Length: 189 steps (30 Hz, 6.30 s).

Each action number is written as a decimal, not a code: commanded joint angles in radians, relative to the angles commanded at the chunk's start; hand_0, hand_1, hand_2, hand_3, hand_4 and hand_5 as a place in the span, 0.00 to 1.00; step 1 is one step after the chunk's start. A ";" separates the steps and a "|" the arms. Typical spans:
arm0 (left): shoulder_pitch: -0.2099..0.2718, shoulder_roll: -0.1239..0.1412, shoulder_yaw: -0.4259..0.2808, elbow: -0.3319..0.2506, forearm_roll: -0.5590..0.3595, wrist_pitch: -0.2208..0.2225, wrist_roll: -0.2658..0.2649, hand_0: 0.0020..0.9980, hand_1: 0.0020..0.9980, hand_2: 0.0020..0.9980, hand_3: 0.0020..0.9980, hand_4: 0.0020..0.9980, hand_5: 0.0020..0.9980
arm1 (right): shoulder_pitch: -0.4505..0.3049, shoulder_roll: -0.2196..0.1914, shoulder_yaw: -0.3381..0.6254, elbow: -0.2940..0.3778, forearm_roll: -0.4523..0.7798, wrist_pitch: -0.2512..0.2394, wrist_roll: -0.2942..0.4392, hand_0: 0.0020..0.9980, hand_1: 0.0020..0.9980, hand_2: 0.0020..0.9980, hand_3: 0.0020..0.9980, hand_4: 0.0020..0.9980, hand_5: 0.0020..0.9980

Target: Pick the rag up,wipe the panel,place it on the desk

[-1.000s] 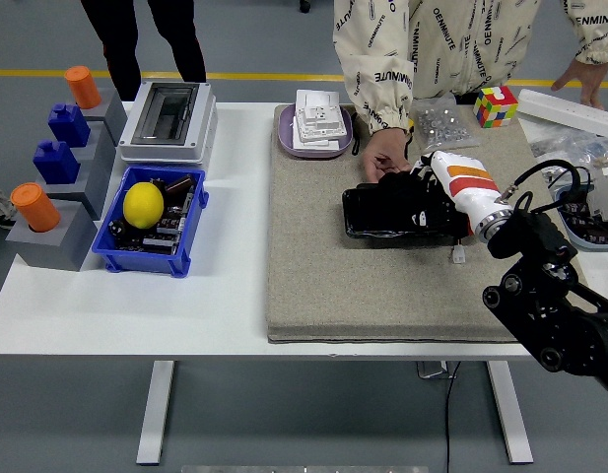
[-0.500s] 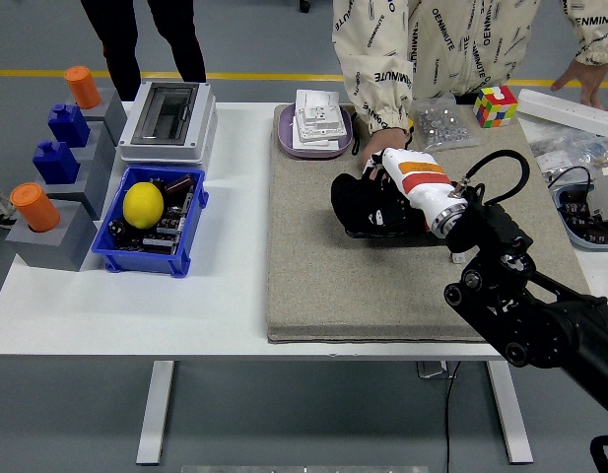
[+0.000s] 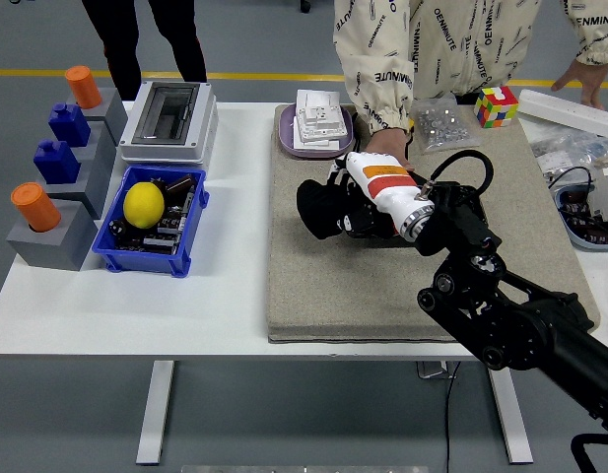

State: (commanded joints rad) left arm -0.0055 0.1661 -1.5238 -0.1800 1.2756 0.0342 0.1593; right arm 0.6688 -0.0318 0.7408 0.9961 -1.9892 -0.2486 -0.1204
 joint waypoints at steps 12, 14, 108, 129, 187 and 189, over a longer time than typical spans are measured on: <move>0.004 0.000 0.002 0.000 -0.001 -0.001 -0.002 0.64 0.69 0.72 0.56 0.59 0.47 | -0.025 -0.059 0.037 -0.012 -0.001 0.004 -0.001 0.25 0.30 0.39 0.39 1.00 0.04; 0.006 -0.001 0.001 0.000 -0.001 -0.001 -0.002 0.64 0.69 0.72 0.56 0.59 0.47 | -0.027 -0.073 0.044 -0.012 -0.001 0.005 -0.001 0.25 0.30 0.39 0.39 1.00 0.04; 0.013 0.000 0.002 0.000 -0.007 0.001 0.000 0.64 0.69 0.72 0.57 0.59 0.47 | -0.022 -0.075 0.088 -0.018 -0.008 0.014 -0.004 0.25 0.30 0.39 0.39 1.00 0.04; 0.003 0.002 0.004 0.000 -0.008 0.001 0.001 0.64 0.69 0.72 0.56 0.59 0.47 | 0.021 0.032 0.017 -0.018 -0.003 0.010 -0.004 0.25 0.30 0.39 0.39 1.00 0.04; 0.022 -0.008 -0.010 0.000 -0.004 0.001 -0.004 0.64 0.69 0.72 0.57 0.59 0.47 | -0.075 -0.283 0.157 -0.049 0.001 0.037 -0.005 0.25 0.30 0.39 0.39 1.00 0.04; 0.022 -0.008 -0.009 0.000 -0.005 0.001 -0.004 0.64 0.69 0.72 0.57 0.59 0.47 | -0.081 -0.293 0.166 -0.050 0.000 0.037 -0.006 0.25 0.30 0.39 0.39 1.00 0.04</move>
State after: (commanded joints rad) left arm 0.0165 0.1577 -1.5327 -0.1800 1.2705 0.0349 0.1550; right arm 0.5874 -0.3249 0.9066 0.9464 -1.9894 -0.2115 -0.1260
